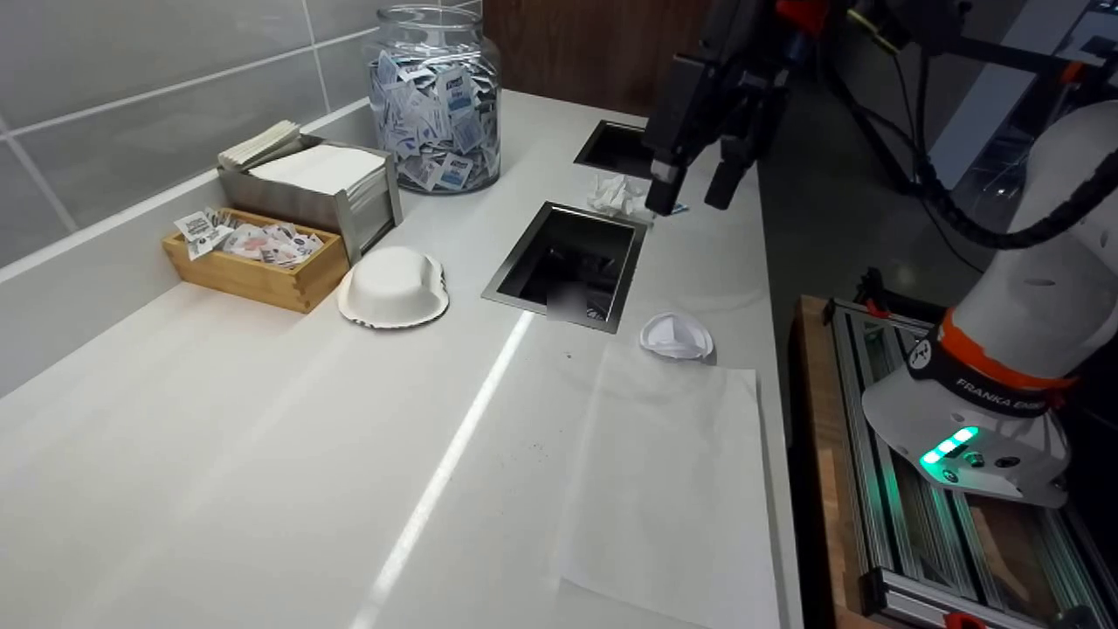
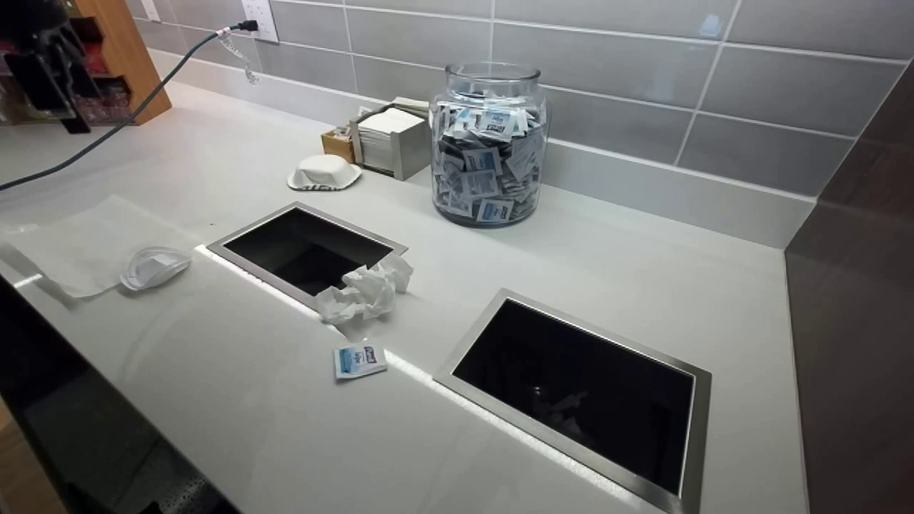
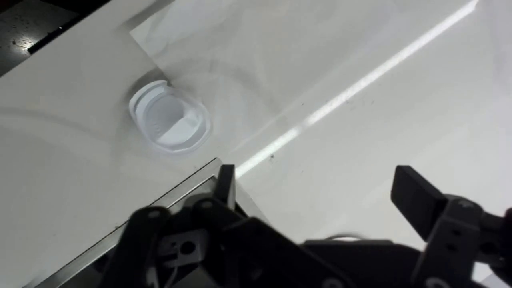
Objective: Throw the tissue into the bin on the left
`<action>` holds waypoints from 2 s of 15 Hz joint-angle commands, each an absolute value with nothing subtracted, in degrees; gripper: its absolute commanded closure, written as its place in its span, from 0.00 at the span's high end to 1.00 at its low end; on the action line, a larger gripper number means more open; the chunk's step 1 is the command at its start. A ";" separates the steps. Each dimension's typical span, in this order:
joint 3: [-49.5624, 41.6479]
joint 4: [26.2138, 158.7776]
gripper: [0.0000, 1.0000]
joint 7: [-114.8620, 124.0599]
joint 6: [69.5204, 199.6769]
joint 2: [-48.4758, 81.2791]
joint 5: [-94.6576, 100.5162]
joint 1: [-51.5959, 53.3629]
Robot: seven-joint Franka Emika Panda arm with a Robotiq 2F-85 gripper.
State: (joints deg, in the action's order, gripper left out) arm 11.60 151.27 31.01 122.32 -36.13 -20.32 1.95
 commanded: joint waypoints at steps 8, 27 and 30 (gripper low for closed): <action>10.60 154.57 1.00 37.32 123.22 -39.45 -14.27 -3.87; 1.86 144.75 1.00 75.02 142.47 -10.61 7.82 -27.07; -1.83 141.56 1.00 76.65 142.91 -5.85 7.86 -24.75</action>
